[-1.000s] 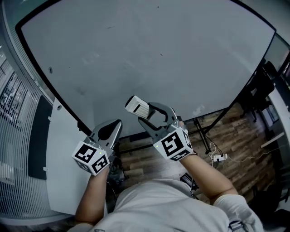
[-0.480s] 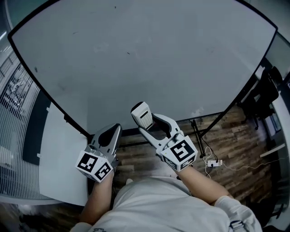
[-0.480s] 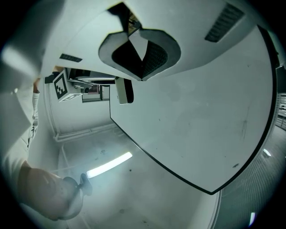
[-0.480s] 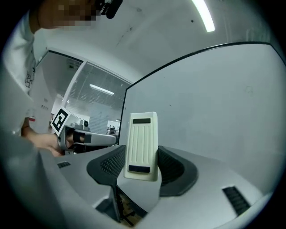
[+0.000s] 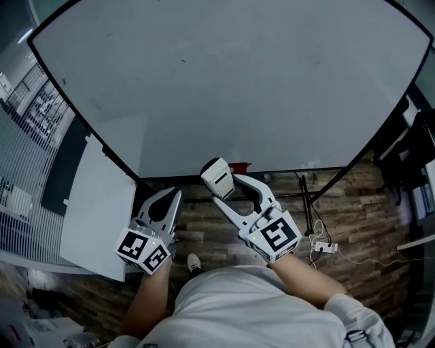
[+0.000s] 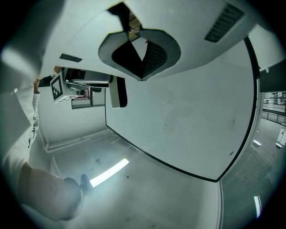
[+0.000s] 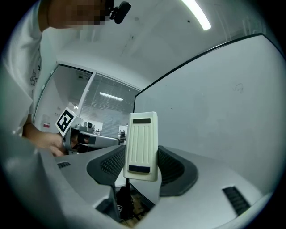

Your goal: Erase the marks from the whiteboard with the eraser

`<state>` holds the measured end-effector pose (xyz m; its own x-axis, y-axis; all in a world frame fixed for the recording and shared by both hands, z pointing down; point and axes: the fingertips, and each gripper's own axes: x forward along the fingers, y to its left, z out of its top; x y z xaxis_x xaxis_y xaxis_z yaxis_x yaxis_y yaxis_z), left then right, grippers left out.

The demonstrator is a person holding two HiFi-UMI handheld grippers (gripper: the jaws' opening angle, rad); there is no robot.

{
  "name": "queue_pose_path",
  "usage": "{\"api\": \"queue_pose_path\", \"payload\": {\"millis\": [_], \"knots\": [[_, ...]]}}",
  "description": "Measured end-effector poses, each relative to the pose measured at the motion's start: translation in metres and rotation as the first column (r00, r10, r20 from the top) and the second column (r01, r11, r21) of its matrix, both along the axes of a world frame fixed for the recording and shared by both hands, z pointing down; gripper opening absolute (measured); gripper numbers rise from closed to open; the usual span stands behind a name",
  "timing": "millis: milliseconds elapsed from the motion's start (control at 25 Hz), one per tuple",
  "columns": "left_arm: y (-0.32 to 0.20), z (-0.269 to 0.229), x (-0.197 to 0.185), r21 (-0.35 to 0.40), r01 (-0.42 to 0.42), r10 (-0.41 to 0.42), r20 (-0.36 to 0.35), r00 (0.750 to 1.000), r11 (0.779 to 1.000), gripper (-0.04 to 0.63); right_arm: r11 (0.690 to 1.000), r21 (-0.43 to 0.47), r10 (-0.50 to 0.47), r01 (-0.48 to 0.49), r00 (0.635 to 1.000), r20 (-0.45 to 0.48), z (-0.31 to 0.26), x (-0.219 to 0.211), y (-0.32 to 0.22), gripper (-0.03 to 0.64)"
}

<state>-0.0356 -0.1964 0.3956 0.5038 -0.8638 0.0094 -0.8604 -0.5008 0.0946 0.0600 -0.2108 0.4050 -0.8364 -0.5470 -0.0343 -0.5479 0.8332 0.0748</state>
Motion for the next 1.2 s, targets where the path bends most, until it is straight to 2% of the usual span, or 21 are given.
{"api": "queue_pose_path", "payload": {"millis": [200, 360, 520, 760, 880, 1200], "knots": [[0.025, 0.000, 0.002, -0.016, 0.014, -0.014, 0.012, 1.000, 1.000, 0.008, 0.997, -0.038, -0.064, 0.065, 0.998, 0.007, 0.009, -0.011, 0.021, 0.233], [0.045, 0.009, -0.008, -0.037, 0.018, -0.018, -0.021, 1.000, 0.999, 0.008, 0.995, -0.048, -0.088, 0.088, 0.996, -0.016, 0.014, -0.024, 0.042, 0.233], [0.066, 0.005, -0.022, -0.026, -0.006, 0.005, -0.022, 1.000, 1.000, 0.008, 0.995, -0.049, -0.084, 0.084, 0.996, 0.003, 0.007, -0.041, 0.062, 0.233], [0.107, 0.000, -0.064, -0.028, -0.018, 0.017, -0.033, 0.999, 0.999, 0.008, 0.993, -0.060, -0.099, 0.100, 0.995, 0.023, 0.002, -0.087, 0.106, 0.233], [0.124, 0.002, -0.080, -0.032, -0.029, 0.028, -0.034, 0.999, 0.999, 0.008, 0.989, -0.093, -0.110, 0.114, 0.993, 0.047, 0.003, -0.108, 0.123, 0.233], [0.167, 0.010, -0.105, -0.040, -0.096, 0.094, -0.048, 0.994, 0.995, 0.008, 0.993, -0.087, -0.074, 0.076, 0.997, 0.029, 0.006, -0.143, 0.170, 0.233]]}}
